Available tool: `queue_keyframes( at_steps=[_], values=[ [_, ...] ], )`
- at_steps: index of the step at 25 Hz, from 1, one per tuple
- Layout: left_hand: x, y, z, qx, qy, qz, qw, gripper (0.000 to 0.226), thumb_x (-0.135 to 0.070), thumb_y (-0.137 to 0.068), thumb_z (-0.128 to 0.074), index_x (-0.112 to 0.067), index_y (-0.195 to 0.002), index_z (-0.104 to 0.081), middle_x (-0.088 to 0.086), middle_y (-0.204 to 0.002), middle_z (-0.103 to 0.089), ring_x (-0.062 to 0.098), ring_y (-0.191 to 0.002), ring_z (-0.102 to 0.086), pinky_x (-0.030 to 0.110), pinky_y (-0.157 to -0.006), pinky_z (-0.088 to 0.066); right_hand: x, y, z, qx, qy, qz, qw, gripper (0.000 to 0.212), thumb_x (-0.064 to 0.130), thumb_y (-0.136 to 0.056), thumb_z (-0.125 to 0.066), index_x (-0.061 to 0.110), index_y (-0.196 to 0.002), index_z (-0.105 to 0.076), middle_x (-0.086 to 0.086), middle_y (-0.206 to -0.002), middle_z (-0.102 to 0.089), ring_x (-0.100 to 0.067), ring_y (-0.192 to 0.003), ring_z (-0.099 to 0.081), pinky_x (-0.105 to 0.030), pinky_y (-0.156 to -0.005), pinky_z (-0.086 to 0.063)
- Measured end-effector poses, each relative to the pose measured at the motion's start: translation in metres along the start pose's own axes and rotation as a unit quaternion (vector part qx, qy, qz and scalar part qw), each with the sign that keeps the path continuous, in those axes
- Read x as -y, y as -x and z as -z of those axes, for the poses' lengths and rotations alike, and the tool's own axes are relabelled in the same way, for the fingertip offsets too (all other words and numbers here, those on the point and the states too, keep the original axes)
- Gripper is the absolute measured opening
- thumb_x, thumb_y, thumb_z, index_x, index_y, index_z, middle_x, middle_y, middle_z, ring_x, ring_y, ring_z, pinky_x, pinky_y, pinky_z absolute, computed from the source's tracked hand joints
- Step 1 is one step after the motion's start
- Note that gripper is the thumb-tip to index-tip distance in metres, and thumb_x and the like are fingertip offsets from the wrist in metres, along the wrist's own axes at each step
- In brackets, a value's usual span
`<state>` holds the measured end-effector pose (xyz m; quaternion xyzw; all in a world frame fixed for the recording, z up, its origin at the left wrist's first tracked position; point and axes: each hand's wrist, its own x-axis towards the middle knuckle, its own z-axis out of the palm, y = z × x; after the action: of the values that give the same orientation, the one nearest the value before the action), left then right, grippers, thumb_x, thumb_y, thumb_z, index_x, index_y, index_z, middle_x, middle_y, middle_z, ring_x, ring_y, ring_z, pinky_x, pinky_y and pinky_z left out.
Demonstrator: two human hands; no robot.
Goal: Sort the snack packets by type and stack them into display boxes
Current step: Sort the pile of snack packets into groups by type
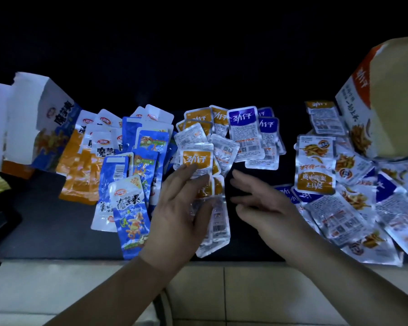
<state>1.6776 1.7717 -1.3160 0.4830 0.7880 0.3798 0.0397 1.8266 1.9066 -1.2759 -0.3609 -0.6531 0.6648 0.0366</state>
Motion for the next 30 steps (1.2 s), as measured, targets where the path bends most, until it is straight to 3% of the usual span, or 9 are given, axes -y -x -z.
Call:
queue_keyframes(
  at_steps=[5, 8, 10, 13, 17, 22, 24, 28, 30],
  values=[
    [-0.047, -0.031, -0.021, 0.078, 0.059, -0.009, 0.995, 0.042, -0.017, -0.090, -0.071, -0.017, -0.132, -0.067, -0.002, -0.145, -0.056, 0.010, -0.135, -0.052, 0.015, -0.111, -0.038, 0.010, 0.030, 0.050, -0.057, 0.043, -0.020, 0.997, 0.035, 0.028, -0.098, -0.065, 0.046, -0.129, -0.063, 0.020, -0.115, -0.071, 0.001, -0.101, -0.068, -0.023, -0.085, -0.054],
    [-0.088, -0.065, -0.047, 0.224, 0.062, 0.019, 0.972, 0.049, -0.021, -0.093, -0.071, -0.025, -0.140, -0.060, -0.010, -0.142, -0.056, 0.007, -0.128, -0.056, 0.020, -0.104, -0.047, 0.009, 0.051, 0.096, -0.119, 0.082, -0.035, 0.989, 0.024, 0.031, -0.100, -0.060, 0.040, -0.122, -0.066, 0.015, -0.092, -0.071, 0.004, -0.075, -0.067, -0.015, -0.062, -0.050],
    [-0.111, -0.095, -0.065, 0.272, 0.014, 0.045, 0.961, 0.055, -0.029, -0.096, -0.069, -0.025, -0.148, -0.051, -0.009, -0.132, -0.060, 0.013, -0.122, -0.061, 0.017, -0.090, -0.048, 0.003, 0.060, 0.114, -0.189, 0.063, -0.021, 0.980, 0.028, 0.029, -0.100, -0.060, 0.040, -0.126, -0.062, 0.020, -0.103, -0.066, 0.011, -0.082, -0.062, -0.009, -0.068, -0.047],
    [-0.127, -0.125, -0.106, 0.328, -0.065, 0.088, 0.938, 0.084, -0.050, -0.092, -0.071, -0.024, -0.160, -0.028, 0.000, -0.128, -0.064, 0.026, -0.108, -0.067, 0.030, -0.075, -0.053, -0.015, 0.057, 0.124, -0.243, 0.052, -0.007, 0.969, 0.037, 0.028, -0.100, -0.060, 0.035, -0.137, -0.059, 0.014, -0.117, -0.059, -0.003, -0.097, -0.056, -0.028, -0.087, -0.048],
    [-0.124, -0.115, -0.136, 0.292, -0.003, 0.166, 0.942, 0.110, -0.054, -0.072, -0.088, -0.029, -0.158, -0.025, 0.000, -0.141, -0.059, 0.029, -0.117, -0.064, 0.042, -0.088, -0.059, -0.036, 0.052, 0.125, -0.237, 0.046, -0.014, 0.970, 0.044, 0.021, -0.100, -0.056, 0.036, -0.142, -0.054, 0.006, -0.110, -0.058, -0.013, -0.090, -0.050, -0.028, -0.081, -0.042],
    [-0.133, -0.109, -0.104, 0.211, 0.172, 0.267, 0.925, 0.066, -0.023, -0.078, -0.090, -0.020, -0.135, -0.056, -0.005, -0.088, -0.064, 0.014, -0.078, -0.065, 0.037, -0.065, -0.056, -0.032, 0.059, 0.125, -0.256, 0.062, 0.012, 0.965, 0.037, 0.022, -0.101, -0.059, 0.043, -0.131, -0.059, 0.014, -0.107, -0.062, 0.003, -0.074, -0.059, -0.014, -0.065, -0.044],
    [-0.133, -0.099, -0.077, 0.207, 0.246, 0.293, 0.901, 0.057, -0.013, -0.079, -0.088, -0.023, -0.128, -0.061, -0.008, -0.074, -0.063, 0.007, -0.070, -0.065, 0.025, -0.058, -0.054, -0.017, 0.054, 0.116, -0.263, 0.003, 0.024, 0.965, 0.033, 0.025, -0.098, -0.066, 0.051, -0.118, -0.061, 0.022, -0.107, -0.064, 0.014, -0.085, -0.062, -0.011, -0.069, -0.049],
    [-0.126, -0.062, -0.034, 0.211, 0.300, 0.264, 0.892, 0.072, -0.005, -0.082, -0.084, -0.042, -0.137, -0.056, -0.006, -0.073, -0.056, 0.010, -0.071, -0.058, 0.039, -0.075, -0.059, -0.001, 0.043, 0.087, -0.222, -0.134, -0.010, 0.966, 0.036, 0.025, -0.092, -0.075, 0.047, -0.120, -0.066, 0.006, -0.097, -0.070, -0.001, -0.091, -0.071, -0.019, -0.078, -0.057],
    [-0.119, -0.047, -0.033, 0.181, 0.347, 0.289, 0.874, 0.069, 0.002, -0.086, -0.078, -0.040, -0.137, -0.055, -0.015, -0.074, -0.066, 0.005, -0.074, -0.065, 0.031, -0.073, -0.059, -0.004, 0.040, 0.073, -0.218, -0.113, -0.005, 0.969, 0.041, 0.016, -0.094, -0.073, 0.047, -0.120, -0.067, 0.010, -0.090, -0.070, -0.002, -0.083, -0.071, -0.017, -0.071, -0.057]
  ],
)
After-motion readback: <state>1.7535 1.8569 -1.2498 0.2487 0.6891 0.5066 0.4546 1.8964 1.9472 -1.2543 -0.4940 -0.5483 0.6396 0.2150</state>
